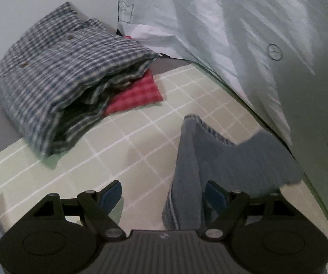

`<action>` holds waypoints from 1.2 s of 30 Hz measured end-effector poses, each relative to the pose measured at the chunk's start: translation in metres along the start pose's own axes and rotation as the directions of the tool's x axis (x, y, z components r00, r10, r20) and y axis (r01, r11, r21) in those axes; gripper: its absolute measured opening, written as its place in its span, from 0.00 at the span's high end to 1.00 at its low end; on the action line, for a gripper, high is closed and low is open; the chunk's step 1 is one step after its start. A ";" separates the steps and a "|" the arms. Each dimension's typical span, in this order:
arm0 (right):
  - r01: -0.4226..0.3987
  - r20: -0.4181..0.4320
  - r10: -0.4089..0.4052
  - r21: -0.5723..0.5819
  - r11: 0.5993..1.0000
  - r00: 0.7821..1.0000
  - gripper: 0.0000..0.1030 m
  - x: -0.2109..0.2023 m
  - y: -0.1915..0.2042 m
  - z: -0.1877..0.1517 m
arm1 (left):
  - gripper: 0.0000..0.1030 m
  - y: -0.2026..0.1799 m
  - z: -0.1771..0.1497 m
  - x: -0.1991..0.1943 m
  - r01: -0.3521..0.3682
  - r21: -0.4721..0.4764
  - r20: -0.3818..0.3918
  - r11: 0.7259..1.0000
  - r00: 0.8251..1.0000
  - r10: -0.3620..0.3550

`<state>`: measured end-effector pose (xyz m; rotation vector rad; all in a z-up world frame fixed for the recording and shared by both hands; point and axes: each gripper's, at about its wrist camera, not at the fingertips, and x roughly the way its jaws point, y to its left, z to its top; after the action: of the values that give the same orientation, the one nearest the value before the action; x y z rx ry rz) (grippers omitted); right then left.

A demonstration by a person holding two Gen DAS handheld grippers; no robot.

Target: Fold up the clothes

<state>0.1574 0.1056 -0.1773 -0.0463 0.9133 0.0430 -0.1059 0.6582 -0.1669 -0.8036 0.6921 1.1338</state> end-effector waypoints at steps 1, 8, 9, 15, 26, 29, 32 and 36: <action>0.002 -0.008 -0.002 -0.004 1.000 1.000 0.15 0.002 0.001 -0.001 | 0.22 -0.001 0.005 0.009 0.000 -0.005 -0.002 1.000 1.000 0.000; 0.039 -0.032 -0.039 0.005 0.999 0.999 0.08 0.015 0.016 0.005 | 0.62 -0.020 0.013 0.045 -0.056 0.057 0.040 0.997 0.998 0.053; 0.048 -0.033 -0.048 -0.001 0.999 0.998 0.07 0.017 0.019 0.005 | 0.94 -0.020 0.013 0.045 -0.042 0.082 0.049 0.996 0.998 0.038; 0.096 -0.037 -0.098 -0.063 0.993 0.994 0.05 0.024 0.030 0.001 | 0.98 0.001 0.009 0.011 -0.091 0.050 0.188 0.995 0.979 0.080; 0.061 -0.046 -0.066 -0.102 0.993 0.997 0.05 0.017 0.016 -0.009 | 0.42 0.046 -0.035 -0.044 -0.283 -0.009 0.110 0.959 0.953 0.282; 0.031 -0.050 -0.032 -0.020 0.999 0.998 0.04 0.008 -0.007 -0.012 | 0.25 0.037 -0.049 -0.068 -0.232 0.022 0.117 0.973 0.967 0.228; -0.021 -0.042 0.025 0.085 0.996 0.999 0.03 -0.005 -0.038 -0.019 | 0.20 0.017 -0.066 -0.094 -0.142 0.112 0.124 0.984 0.984 0.128; -0.050 0.009 0.049 0.131 0.990 0.999 0.01 -0.031 -0.081 -0.037 | 0.12 -0.016 -0.096 -0.134 -0.018 0.245 0.123 0.969 0.992 -0.013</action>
<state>0.1142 0.0225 -0.1734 0.0984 0.9092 0.0295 -0.1356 0.5067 -0.1068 -0.5180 0.7128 1.0659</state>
